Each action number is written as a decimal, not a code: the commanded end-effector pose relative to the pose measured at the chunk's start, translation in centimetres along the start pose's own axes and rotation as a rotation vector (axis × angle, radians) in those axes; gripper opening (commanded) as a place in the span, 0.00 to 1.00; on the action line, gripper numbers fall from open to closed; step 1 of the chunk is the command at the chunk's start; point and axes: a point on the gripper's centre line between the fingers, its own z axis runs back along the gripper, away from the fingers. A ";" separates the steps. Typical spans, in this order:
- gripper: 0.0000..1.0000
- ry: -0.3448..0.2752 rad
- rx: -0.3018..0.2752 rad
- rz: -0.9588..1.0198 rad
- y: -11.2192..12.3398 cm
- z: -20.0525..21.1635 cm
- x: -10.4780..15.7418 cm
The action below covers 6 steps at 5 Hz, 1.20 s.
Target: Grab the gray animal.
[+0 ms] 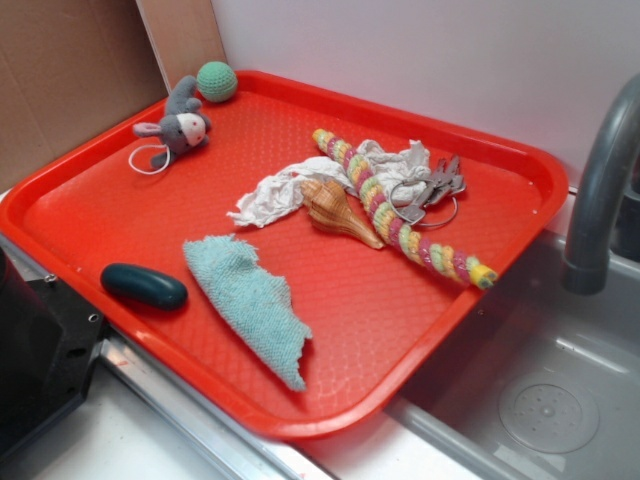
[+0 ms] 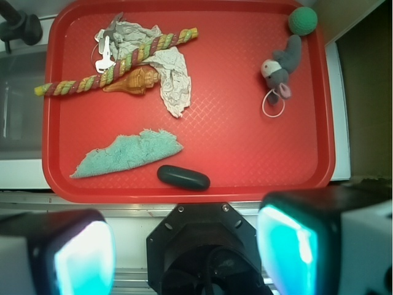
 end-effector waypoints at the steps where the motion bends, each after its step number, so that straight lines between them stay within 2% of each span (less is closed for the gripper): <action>1: 1.00 0.000 0.000 0.000 0.0 0.0 0.0; 2: 1.00 0.017 0.173 0.144 4.1 -5.1 2.6; 3: 1.00 0.018 0.181 0.343 9.2 -8.4 3.6; 4: 1.00 -0.067 0.177 0.559 12.9 -9.9 5.5; 5: 1.00 -0.117 0.175 0.569 14.2 -11.3 8.4; 6: 1.00 -0.147 0.167 0.425 14.5 -13.3 10.1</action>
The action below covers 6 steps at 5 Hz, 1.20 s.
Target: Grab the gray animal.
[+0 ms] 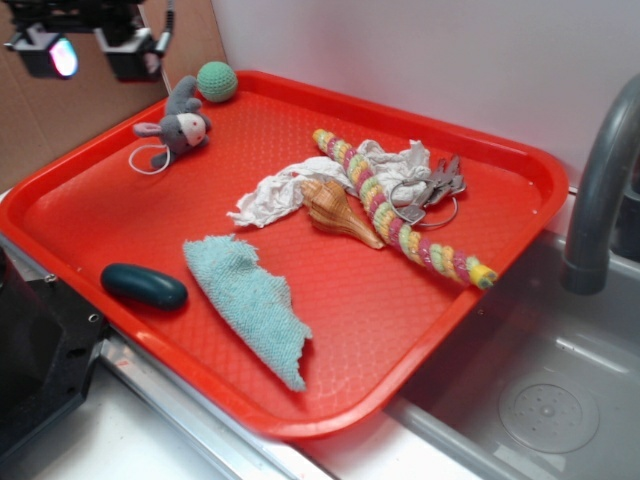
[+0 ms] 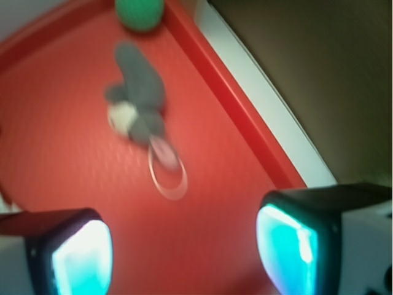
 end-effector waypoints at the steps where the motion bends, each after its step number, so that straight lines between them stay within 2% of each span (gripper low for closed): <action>1: 1.00 -0.159 -0.030 -0.102 -1.5 -4.3 3.7; 2: 1.00 -0.141 -0.014 -0.122 -3.0 -6.2 4.4; 3: 0.57 -0.114 0.000 -0.138 -3.9 -7.3 3.7; 4: 0.00 -0.068 -0.011 -0.182 -4.0 -4.5 2.7; 5: 0.00 -0.066 0.040 -0.226 -3.8 0.8 1.1; 6: 0.00 -0.083 0.033 -0.241 -3.2 5.9 -1.1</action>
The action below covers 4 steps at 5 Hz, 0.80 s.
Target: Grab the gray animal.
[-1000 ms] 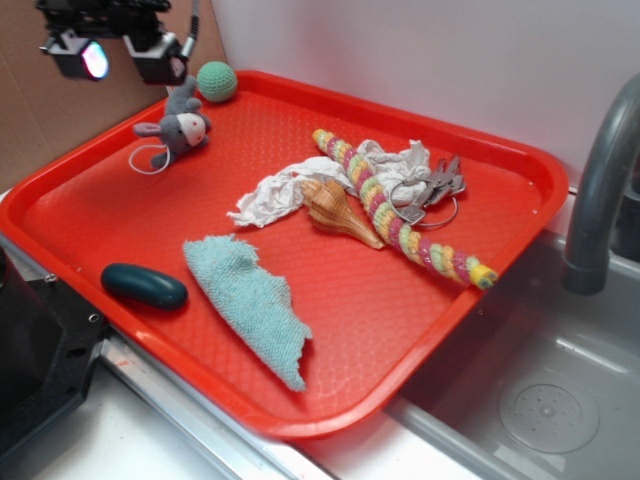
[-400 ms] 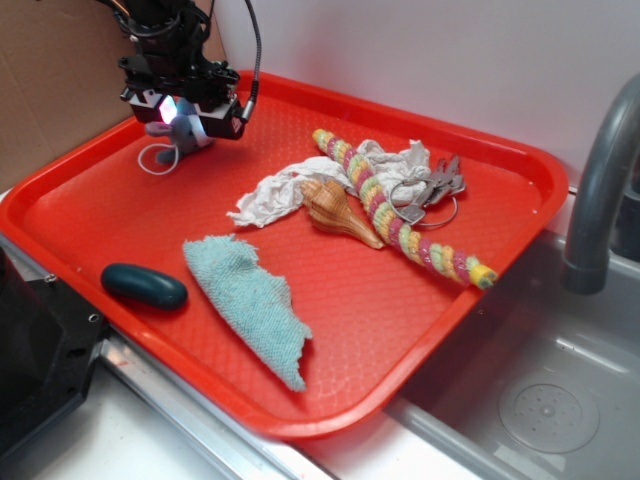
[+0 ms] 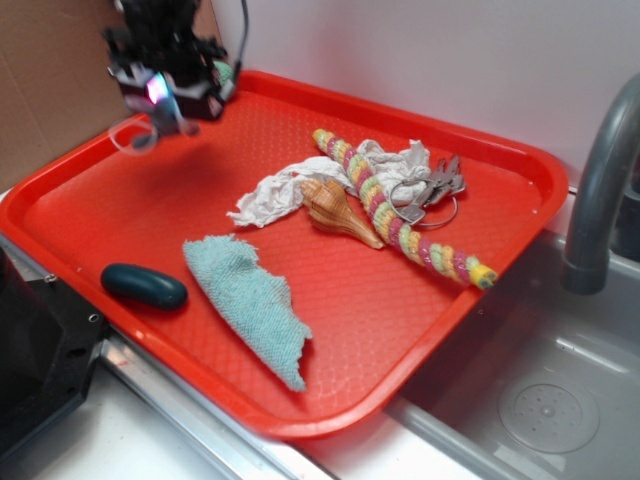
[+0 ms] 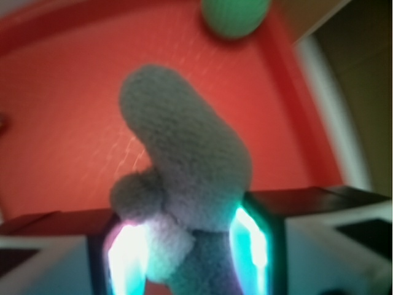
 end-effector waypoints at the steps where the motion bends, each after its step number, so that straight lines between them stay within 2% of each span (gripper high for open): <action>1: 0.00 -0.054 -0.086 -0.145 1.4 9.2 -3.4; 2: 0.00 -0.032 -0.221 -0.307 1.1 10.9 -5.2; 3: 0.00 -0.001 -0.302 -0.372 0.1 11.6 -5.6; 4: 0.00 0.001 -0.367 -0.362 -0.9 11.9 -5.6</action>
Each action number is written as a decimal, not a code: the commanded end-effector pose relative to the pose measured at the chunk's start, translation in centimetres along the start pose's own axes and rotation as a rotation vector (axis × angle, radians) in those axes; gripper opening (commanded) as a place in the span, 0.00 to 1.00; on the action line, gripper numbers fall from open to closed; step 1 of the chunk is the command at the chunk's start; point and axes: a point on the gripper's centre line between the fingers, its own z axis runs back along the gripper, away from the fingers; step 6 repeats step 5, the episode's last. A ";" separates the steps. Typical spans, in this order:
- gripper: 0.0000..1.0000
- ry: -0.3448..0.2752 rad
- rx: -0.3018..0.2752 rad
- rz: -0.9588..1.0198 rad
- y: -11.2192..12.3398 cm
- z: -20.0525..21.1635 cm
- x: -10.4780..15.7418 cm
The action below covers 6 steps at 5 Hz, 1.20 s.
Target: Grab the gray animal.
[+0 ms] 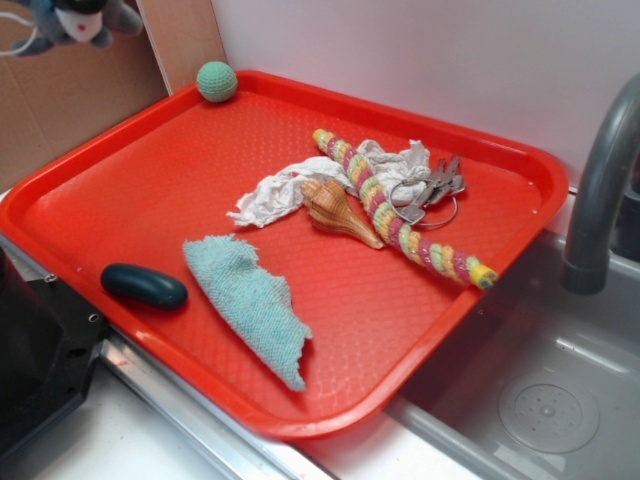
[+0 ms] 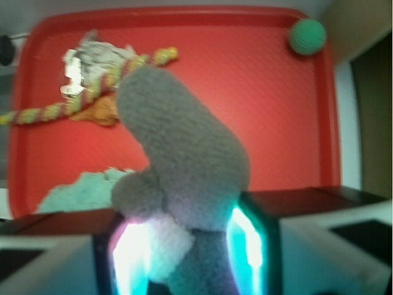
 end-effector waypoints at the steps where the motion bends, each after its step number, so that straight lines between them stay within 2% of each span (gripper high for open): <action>1: 0.00 -0.044 0.021 0.034 -0.3 1.7 1.6; 2: 0.00 -0.071 0.105 0.102 -0.6 2.2 2.3; 3: 0.00 -0.069 0.213 0.189 -1.4 2.8 2.4; 4: 0.00 -0.067 0.143 0.184 -1.6 2.5 1.9; 5: 0.00 -0.050 0.174 0.185 -1.4 2.0 1.8; 6: 0.00 -0.050 0.174 0.185 -1.4 2.0 1.8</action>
